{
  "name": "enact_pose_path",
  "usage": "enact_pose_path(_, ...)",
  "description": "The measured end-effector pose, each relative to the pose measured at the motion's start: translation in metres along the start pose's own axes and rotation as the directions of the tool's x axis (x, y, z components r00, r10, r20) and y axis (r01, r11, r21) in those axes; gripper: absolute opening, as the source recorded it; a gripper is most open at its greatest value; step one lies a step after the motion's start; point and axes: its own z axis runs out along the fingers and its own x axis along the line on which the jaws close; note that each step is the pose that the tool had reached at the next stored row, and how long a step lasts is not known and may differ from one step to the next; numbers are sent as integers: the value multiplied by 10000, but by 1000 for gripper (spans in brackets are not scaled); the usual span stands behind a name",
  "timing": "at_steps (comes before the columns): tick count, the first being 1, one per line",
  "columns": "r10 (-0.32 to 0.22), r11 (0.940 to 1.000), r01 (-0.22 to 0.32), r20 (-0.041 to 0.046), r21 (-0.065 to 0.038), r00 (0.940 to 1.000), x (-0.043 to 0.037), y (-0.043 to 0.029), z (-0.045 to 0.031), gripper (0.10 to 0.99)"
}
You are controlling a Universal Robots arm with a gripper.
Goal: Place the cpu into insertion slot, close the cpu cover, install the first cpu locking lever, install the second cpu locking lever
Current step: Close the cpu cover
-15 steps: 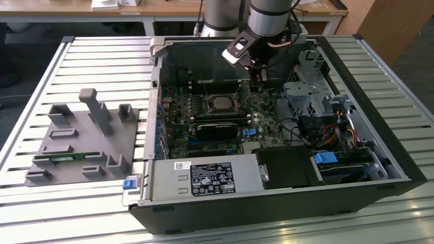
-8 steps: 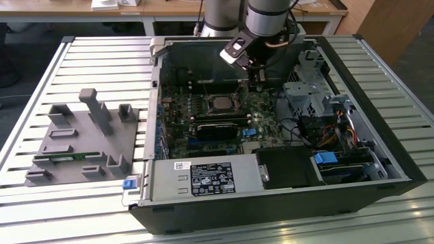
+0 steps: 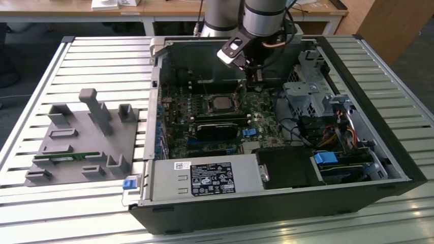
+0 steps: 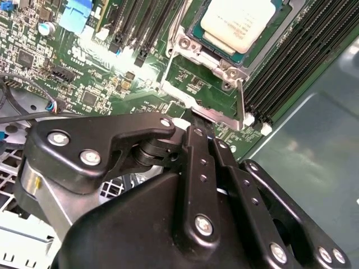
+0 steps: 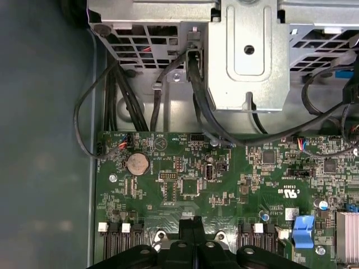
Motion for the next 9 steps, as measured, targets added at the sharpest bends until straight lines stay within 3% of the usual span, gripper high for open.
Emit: enact_pose_path(9,0,10000,0,1,0,10000,0,-55,-2,106)
